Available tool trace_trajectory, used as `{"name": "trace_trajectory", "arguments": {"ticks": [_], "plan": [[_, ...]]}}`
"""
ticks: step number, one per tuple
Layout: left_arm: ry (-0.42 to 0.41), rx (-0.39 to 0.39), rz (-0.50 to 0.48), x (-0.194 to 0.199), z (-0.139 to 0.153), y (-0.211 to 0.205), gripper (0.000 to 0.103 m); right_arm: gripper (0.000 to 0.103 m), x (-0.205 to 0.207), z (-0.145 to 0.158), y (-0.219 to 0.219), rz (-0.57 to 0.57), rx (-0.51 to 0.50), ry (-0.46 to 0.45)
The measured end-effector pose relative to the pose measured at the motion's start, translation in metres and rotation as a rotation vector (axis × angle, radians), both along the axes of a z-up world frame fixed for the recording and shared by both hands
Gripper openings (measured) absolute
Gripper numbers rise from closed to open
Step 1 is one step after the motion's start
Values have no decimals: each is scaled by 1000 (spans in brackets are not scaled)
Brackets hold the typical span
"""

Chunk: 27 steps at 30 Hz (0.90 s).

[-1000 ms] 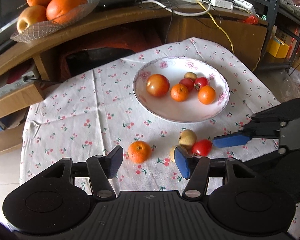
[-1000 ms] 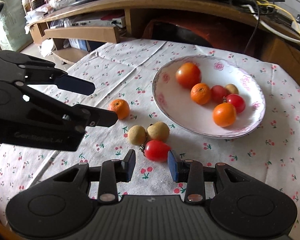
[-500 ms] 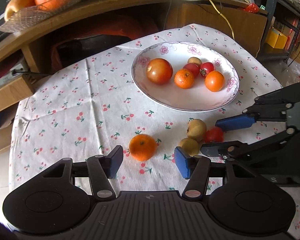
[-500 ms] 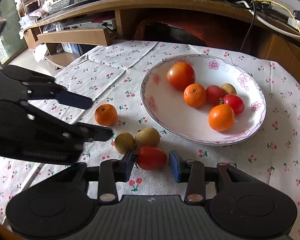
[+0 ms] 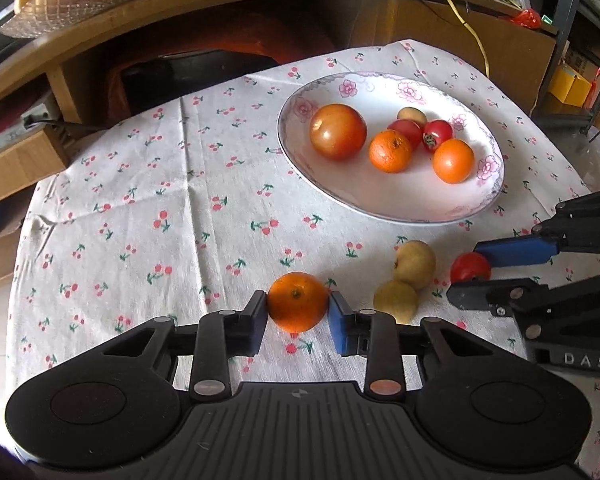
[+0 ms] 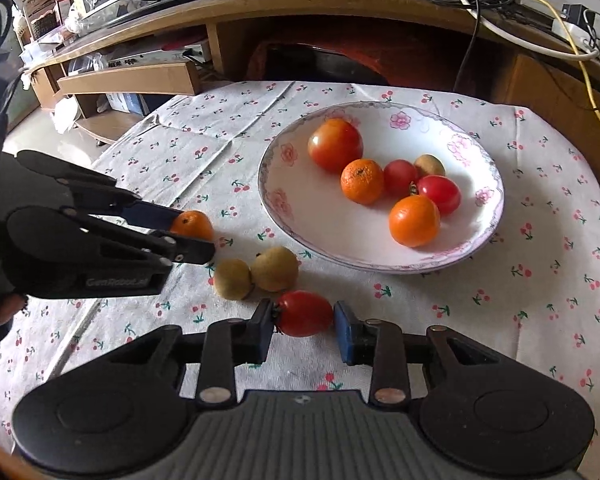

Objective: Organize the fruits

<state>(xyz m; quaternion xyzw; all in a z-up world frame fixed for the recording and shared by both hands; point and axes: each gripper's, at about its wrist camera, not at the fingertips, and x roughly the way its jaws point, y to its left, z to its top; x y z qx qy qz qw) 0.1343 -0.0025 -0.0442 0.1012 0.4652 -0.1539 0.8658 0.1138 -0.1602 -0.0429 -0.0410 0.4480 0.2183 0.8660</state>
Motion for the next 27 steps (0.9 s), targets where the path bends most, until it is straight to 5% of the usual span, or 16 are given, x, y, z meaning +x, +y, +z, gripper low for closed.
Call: {"name": "trace_trajectory", "arguments": {"ticks": [19, 27], "plan": [[62, 26, -98, -81, 5, -18, 41, 33, -70, 2, -10, -1, -122, 15], [44, 49, -111, -84, 0, -18, 54, 34, -72, -1, -13, 2, -104, 32]]}}
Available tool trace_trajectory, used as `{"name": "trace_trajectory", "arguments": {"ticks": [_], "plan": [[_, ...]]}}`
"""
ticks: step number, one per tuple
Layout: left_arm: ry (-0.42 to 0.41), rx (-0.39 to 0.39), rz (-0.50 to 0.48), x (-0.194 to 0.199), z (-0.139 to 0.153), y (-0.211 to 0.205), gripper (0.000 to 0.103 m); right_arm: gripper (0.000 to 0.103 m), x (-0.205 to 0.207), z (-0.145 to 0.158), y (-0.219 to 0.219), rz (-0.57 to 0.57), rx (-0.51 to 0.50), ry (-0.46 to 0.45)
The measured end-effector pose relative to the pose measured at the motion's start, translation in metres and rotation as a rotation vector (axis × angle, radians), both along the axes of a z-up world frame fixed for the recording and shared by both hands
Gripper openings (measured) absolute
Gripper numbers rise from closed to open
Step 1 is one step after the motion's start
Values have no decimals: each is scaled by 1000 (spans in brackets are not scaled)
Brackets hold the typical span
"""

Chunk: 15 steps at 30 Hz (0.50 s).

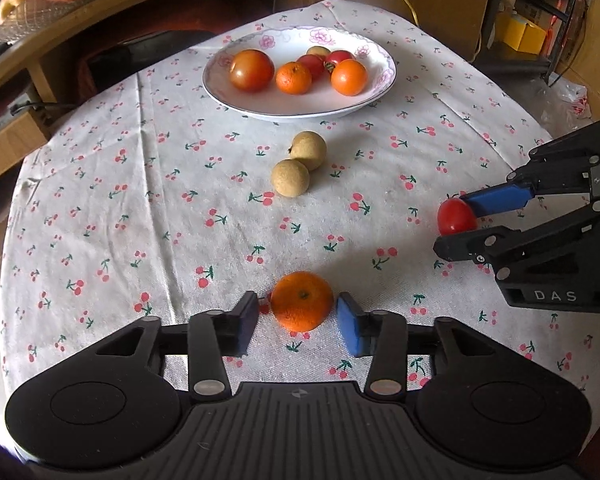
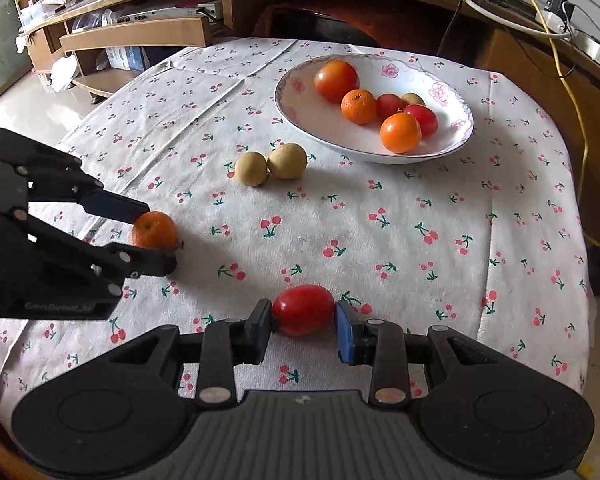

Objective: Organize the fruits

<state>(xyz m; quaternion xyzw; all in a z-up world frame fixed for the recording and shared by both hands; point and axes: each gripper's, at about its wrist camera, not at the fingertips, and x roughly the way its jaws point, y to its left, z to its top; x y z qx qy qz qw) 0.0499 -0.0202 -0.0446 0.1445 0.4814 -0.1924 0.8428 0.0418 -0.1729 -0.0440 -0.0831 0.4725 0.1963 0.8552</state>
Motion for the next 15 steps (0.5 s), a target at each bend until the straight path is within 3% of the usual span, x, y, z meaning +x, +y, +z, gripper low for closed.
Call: {"name": "trace_trajectory", "arguments": {"ticks": [4, 7, 15], "plan": [[0, -8, -10, -1, 1, 0, 62, 45, 2, 2, -3, 14, 23, 12], [2, -15, -20, -1, 2, -1, 68, 46, 2, 3, -5, 21, 35, 16], [18, -18, -15, 3, -2, 0, 70, 47, 7, 0, -6, 13, 58, 15]]}}
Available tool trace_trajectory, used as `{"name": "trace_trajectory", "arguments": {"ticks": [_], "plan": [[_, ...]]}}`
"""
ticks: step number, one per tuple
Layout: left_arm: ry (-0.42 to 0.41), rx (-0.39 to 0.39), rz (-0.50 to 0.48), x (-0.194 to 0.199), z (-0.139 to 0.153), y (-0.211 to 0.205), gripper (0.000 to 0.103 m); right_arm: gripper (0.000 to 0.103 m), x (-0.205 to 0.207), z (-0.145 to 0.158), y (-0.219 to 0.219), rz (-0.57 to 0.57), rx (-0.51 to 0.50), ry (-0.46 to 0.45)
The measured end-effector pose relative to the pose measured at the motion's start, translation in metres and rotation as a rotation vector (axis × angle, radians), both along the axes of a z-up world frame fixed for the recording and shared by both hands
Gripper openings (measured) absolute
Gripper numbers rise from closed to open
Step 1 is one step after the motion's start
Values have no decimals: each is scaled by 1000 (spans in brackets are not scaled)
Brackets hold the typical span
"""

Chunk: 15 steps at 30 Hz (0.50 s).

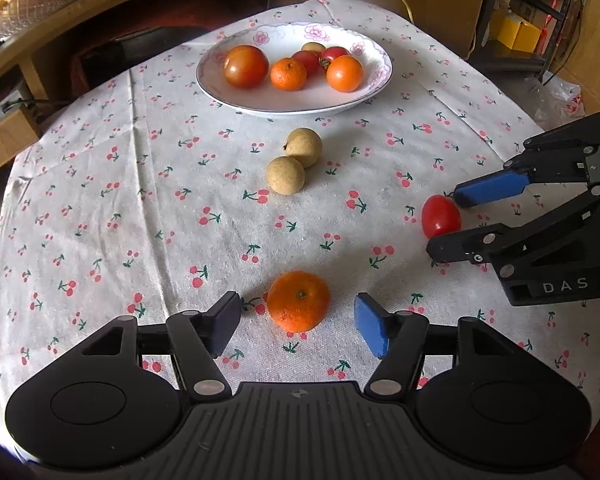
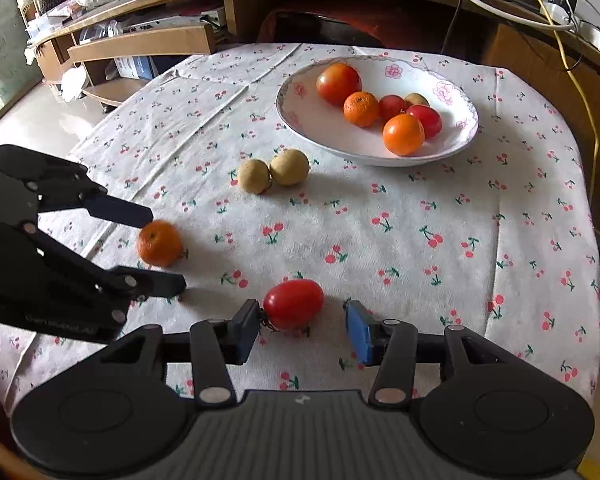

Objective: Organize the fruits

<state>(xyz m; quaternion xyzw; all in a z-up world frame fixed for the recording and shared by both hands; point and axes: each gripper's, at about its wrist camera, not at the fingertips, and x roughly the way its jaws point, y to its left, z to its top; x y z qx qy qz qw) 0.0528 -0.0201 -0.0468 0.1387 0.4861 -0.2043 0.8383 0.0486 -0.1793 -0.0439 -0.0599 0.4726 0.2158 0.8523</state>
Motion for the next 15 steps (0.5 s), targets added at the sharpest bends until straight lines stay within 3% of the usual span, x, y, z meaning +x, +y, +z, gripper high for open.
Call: {"name": "trace_trajectory", "arguments": {"ticks": [15], "plan": [[3, -5, -4, 0, 1, 0, 69, 47, 8, -2, 11, 26, 12, -1]]}}
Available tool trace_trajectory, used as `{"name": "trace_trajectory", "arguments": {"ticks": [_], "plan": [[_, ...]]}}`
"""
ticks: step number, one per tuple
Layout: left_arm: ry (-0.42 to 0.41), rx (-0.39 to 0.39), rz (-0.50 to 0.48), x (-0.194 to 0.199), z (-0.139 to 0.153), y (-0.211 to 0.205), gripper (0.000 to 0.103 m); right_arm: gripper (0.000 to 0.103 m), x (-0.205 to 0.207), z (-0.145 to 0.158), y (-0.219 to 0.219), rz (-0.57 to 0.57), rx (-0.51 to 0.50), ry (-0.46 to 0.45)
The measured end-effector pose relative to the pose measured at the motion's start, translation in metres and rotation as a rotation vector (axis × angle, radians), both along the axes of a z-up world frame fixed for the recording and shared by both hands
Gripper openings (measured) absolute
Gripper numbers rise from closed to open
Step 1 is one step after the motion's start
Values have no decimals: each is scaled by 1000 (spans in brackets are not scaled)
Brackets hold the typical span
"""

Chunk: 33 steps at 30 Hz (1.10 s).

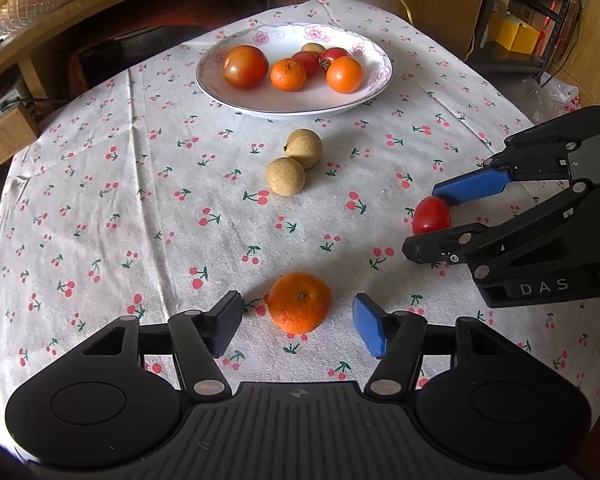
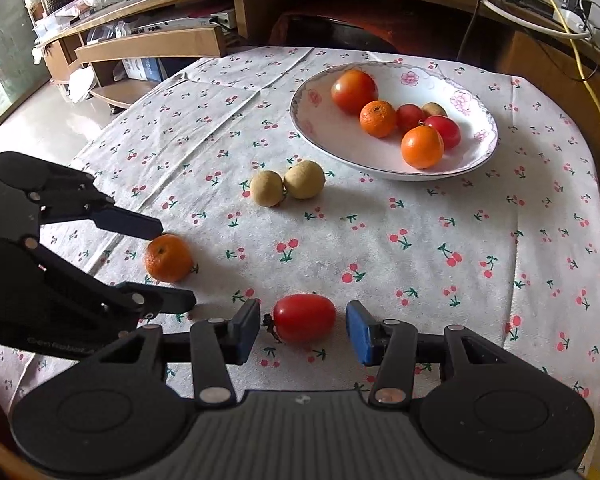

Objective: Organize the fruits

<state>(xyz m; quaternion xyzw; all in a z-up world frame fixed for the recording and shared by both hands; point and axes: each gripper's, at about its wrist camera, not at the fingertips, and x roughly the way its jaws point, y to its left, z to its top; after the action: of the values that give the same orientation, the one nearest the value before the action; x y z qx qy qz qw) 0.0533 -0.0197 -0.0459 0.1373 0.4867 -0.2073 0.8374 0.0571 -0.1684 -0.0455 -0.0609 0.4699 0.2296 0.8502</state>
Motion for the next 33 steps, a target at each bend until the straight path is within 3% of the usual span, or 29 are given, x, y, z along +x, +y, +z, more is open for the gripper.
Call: {"name": "trace_trajectory", "arguments": {"ticks": [6, 9, 12, 33], "plan": [[-2, 1, -2, -1, 0, 0, 66, 47, -1, -1, 1, 11, -8, 4], [9, -8, -4, 0, 1, 1, 53, 39, -1, -1, 3, 6, -19, 0], [8, -3, -9, -2, 2, -2, 41, 38, -3, 1, 6, 11, -39, -7], [-50, -35, 9, 12, 26, -17, 40, 37, 6, 25, 2, -67, -10, -62]]}}
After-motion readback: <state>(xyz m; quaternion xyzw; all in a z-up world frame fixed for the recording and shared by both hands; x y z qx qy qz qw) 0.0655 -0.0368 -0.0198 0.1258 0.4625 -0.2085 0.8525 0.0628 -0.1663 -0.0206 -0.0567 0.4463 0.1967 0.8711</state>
